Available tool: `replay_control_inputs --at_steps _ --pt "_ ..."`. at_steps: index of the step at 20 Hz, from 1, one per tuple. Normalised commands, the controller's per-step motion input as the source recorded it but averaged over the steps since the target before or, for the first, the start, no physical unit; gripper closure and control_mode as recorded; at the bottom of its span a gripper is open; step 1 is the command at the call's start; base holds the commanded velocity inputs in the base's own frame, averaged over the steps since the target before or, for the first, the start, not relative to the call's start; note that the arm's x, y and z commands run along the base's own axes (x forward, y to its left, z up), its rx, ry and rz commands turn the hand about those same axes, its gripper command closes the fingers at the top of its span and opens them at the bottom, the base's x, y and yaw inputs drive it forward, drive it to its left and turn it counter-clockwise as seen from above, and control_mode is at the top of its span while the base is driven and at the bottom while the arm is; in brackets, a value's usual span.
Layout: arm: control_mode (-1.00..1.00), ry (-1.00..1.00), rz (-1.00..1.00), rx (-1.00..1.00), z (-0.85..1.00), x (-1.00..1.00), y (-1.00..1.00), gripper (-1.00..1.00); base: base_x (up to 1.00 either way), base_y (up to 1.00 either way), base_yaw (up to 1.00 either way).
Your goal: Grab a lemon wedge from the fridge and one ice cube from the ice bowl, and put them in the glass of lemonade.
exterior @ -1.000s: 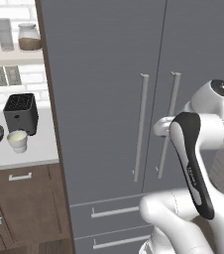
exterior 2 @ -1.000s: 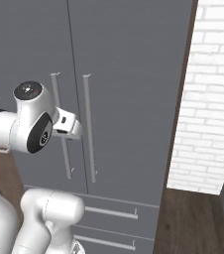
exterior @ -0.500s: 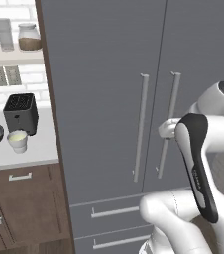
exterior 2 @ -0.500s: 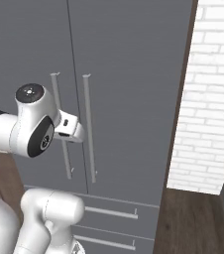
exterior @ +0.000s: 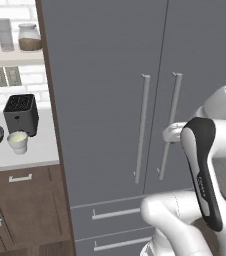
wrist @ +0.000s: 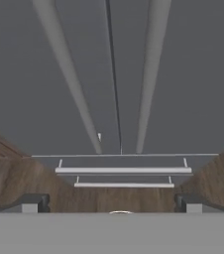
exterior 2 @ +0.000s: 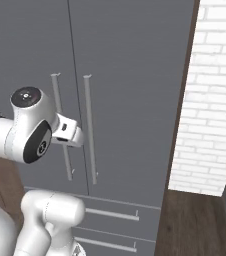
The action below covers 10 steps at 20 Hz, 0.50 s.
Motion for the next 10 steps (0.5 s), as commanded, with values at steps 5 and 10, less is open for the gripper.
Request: replay_control_inputs --at_steps 5,10 --pt "1.00 0.00 0.00 0.00 0.00 -0.08 -0.01 -1.00 -0.49 -0.05 0.00" --pt "1.00 0.00 0.00 0.00 0.00 0.00 0.00 -1.00 -0.72 -0.09 -0.02"
